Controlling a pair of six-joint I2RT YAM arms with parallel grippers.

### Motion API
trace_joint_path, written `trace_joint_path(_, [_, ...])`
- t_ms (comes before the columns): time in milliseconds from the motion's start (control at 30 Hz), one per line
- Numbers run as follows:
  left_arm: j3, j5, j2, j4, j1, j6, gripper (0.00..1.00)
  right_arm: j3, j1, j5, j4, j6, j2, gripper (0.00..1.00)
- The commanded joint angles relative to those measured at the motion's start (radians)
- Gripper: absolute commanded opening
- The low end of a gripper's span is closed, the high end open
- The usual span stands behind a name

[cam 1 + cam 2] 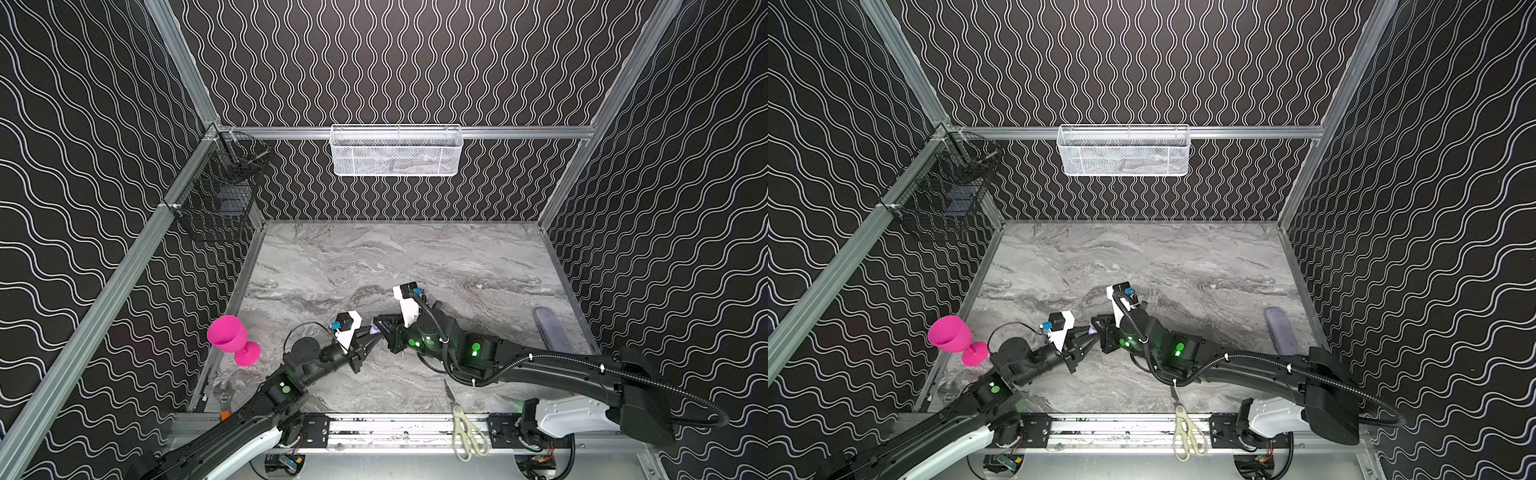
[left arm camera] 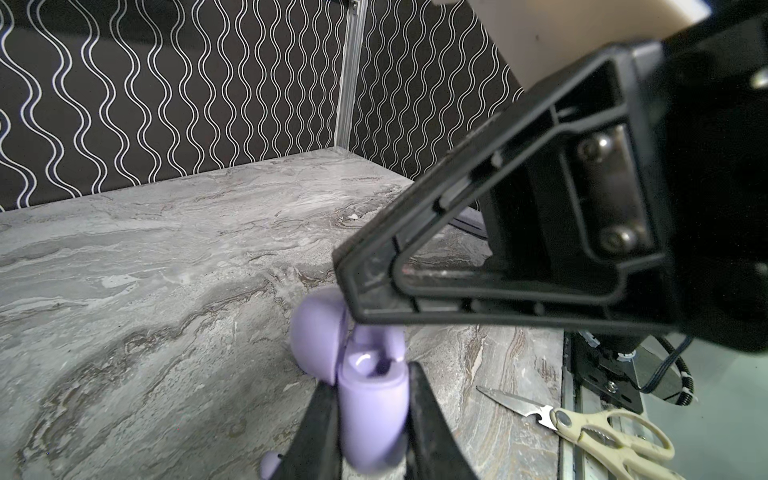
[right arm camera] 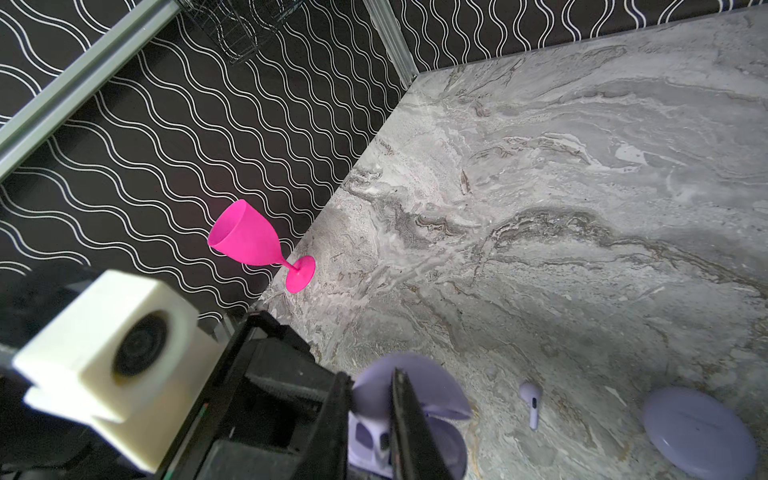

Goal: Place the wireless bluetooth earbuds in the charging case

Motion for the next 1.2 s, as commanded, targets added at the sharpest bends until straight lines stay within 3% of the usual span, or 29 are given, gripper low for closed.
trace_joint_path(0, [0.0,-0.007,-0.005,0.041,0.002,-0.004,0.15,0.005,0.005,0.005,0.025,0.01,-0.001,0.13])
trace_joint_path(833, [-0.006,-0.013,-0.018,0.043,0.005,-0.013,0.15,-0.041,0.022,0.135,0.125,0.048,-0.018,0.13])
trace_joint_path(1167, [-0.006,-0.019,-0.023,0.038,0.005,-0.012,0.15,-0.019,0.023,0.126,0.156,0.049,0.011,0.13])
